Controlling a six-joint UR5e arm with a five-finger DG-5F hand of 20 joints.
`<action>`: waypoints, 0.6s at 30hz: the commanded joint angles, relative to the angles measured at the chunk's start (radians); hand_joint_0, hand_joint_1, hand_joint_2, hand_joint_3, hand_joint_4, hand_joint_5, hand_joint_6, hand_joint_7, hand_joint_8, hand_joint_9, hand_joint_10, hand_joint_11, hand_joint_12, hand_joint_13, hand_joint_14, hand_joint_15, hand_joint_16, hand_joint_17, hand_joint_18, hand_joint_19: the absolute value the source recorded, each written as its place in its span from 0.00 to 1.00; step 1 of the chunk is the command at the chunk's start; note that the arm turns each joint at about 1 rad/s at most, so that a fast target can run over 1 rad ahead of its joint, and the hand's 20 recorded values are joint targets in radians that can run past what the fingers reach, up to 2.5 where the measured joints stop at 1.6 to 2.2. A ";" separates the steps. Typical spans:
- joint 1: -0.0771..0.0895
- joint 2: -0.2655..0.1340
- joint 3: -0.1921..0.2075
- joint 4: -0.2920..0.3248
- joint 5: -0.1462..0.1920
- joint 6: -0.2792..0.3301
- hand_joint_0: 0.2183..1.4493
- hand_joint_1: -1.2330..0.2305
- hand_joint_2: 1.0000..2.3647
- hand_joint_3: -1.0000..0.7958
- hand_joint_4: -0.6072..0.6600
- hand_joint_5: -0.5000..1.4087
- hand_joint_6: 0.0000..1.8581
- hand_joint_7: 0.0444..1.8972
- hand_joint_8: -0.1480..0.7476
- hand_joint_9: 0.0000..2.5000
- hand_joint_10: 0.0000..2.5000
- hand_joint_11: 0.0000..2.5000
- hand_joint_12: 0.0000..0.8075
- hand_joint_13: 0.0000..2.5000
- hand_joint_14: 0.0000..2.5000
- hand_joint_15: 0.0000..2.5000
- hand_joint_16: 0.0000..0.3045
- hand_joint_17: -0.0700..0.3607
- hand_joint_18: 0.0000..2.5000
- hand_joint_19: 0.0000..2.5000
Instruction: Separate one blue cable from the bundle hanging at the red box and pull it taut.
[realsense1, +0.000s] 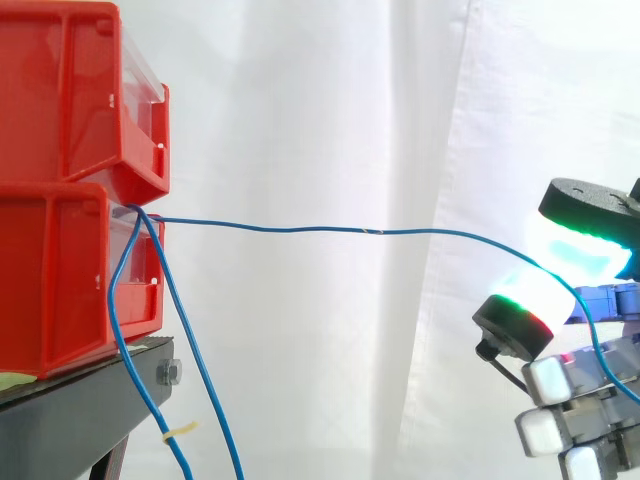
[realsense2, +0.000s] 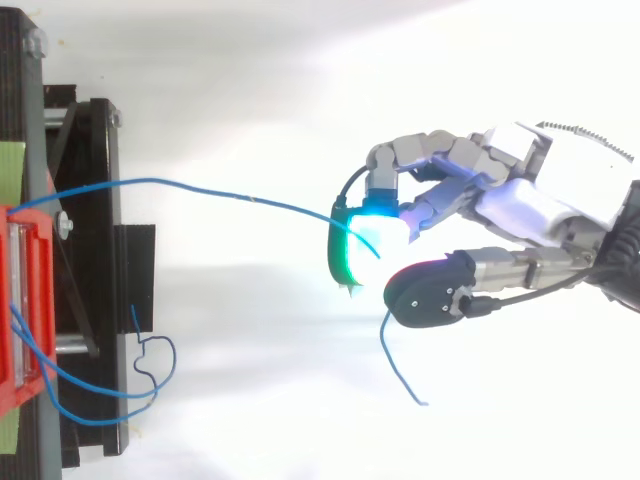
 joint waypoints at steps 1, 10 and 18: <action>0.000 -0.038 0.010 0.010 0.000 0.094 0.40 0.33 0.01 0.49 0.46 0.16 0.49 0.71 0.73 0.48 0.01 0.18 0.50 0.41 0.01 0.18 0.16 0.41 0.35 0.21; 0.000 -0.085 0.062 -0.066 -0.014 0.361 0.40 0.33 0.01 0.49 0.47 0.16 0.49 0.71 0.74 0.47 0.00 0.16 0.50 0.41 0.01 0.18 0.16 0.41 0.35 0.21; -0.003 -0.125 0.082 -0.063 -0.021 0.451 0.40 0.33 0.01 0.48 0.48 0.15 0.49 0.70 0.75 0.49 0.00 0.15 0.50 0.41 0.01 0.18 0.16 0.42 0.35 0.21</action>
